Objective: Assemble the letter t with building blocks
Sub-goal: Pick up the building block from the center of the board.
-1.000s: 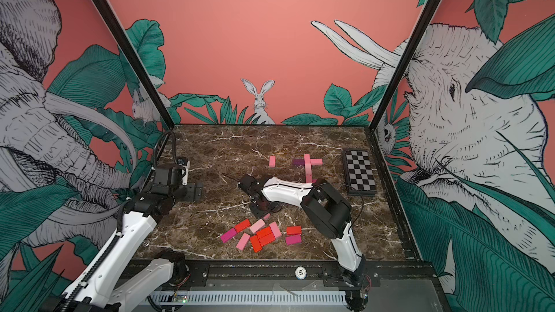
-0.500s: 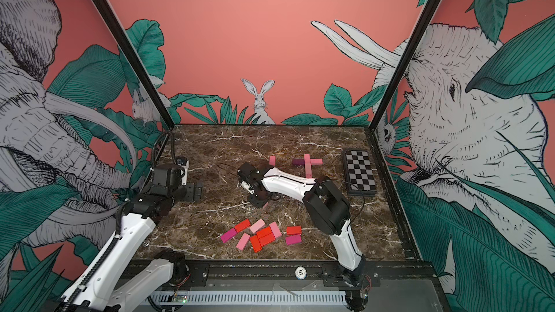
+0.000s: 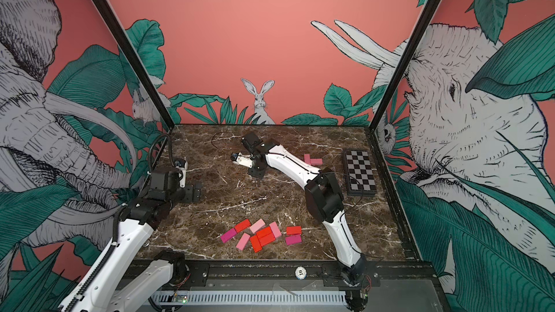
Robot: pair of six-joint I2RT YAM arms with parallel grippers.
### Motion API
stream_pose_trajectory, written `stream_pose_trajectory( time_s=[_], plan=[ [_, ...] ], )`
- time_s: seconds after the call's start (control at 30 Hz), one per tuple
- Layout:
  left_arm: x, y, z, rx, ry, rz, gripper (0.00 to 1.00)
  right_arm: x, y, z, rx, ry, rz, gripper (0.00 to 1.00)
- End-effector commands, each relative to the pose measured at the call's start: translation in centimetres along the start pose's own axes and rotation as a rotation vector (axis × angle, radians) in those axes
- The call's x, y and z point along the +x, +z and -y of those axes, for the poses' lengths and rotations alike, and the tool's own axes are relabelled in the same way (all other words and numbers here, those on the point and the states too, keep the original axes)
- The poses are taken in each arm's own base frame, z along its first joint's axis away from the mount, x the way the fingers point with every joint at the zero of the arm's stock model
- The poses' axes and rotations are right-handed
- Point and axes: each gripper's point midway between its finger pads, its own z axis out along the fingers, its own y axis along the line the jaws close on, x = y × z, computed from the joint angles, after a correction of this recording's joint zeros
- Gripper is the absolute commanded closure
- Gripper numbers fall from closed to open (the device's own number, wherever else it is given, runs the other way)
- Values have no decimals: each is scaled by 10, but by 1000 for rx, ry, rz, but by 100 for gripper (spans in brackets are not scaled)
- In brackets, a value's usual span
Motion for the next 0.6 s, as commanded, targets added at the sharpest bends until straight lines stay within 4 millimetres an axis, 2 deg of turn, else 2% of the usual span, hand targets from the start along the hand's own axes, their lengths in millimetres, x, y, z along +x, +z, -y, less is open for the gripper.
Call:
stream_pose_trajectory(
  time_s=[0.0, 0.2, 0.4, 0.57],
  plan=[
    [-1, -3, 0, 7, -14, 32, 2, 1, 6, 9, -16, -123, -12, 95],
    [-4, -5, 0, 11, -12, 56, 2, -5, 25, 29, 22, -177, -27, 95],
    [-4, -5, 2, 19, -13, 59, 2, 2, 49, 53, 90, -184, -54, 95],
    [-4, -4, 2, 18, -8, 57, 2, 8, 60, 62, 110, -176, -54, 94]
  ],
)
